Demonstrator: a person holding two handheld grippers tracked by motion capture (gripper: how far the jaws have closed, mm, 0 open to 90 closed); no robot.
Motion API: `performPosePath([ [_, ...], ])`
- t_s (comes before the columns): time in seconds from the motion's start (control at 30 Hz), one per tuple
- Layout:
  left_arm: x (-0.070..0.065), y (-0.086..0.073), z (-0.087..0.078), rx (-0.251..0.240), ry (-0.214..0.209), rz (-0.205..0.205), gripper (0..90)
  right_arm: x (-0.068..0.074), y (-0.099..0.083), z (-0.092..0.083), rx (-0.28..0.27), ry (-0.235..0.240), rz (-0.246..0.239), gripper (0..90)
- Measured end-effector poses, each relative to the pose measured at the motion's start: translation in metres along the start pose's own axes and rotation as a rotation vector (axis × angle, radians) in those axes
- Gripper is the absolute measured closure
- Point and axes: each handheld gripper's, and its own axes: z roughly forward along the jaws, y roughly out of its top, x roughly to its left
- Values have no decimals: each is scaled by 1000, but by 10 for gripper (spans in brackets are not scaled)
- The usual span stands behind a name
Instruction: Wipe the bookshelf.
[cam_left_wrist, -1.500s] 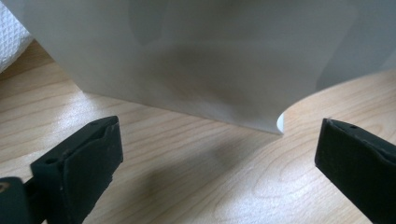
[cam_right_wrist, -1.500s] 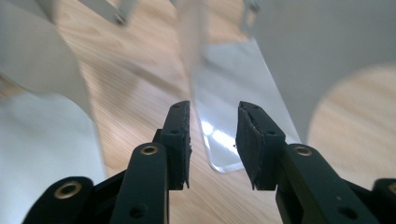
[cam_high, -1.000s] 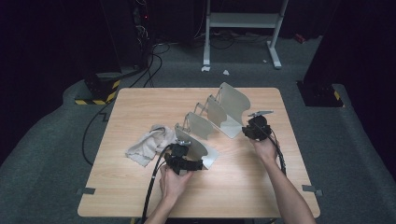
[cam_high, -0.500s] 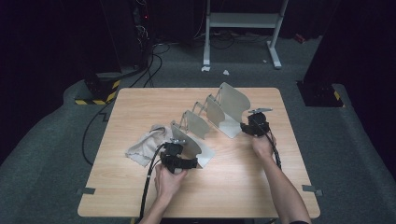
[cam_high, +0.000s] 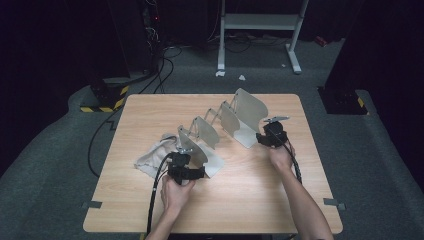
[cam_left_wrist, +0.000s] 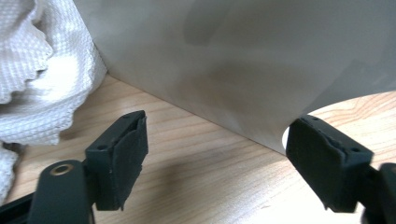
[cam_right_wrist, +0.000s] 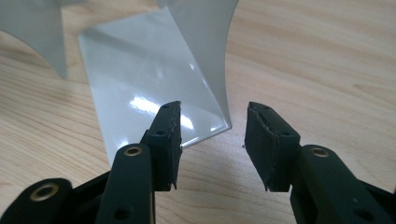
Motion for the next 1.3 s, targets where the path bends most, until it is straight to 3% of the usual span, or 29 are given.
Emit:
performPosePath([
  [0.27, 3, 0, -2, -4, 5, -4, 256, -10, 3, -18, -28, -5, 30, 519],
  [0.33, 3, 0, -2, -6, 7, -6, 269, -12, 8, -22, -12, 11, 32, 504],
  [0.5, 1, 0, -4, -18, 13, -5, 298, -10, 20, -33, -33, 20, 21, 530],
  [0.53, -1, 1, -8, -43, 11, -7, 297, -9, 27, -36, -57, 18, 26, 563],
  [0.67, -6, 7, -13, -65, 6, 1, 297, -6, 40, -38, -62, 20, 22, 586],
  [0.8, -8, 12, -14, -51, 5, 13, 309, -1, 51, -38, -45, 4, 14, 630],
  [1.0, -9, 16, -16, -25, 4, 41, 348, -5, 57, -35, -44, 3, 52, 657],
  [1.17, -8, 17, -16, -23, 0, 42, 371, -1, 65, -39, -77, -4, 23, 657],
  [1.3, -8, 17, -16, -17, -6, 48, 395, 3, 65, -39, -80, -10, 4, 730],
])
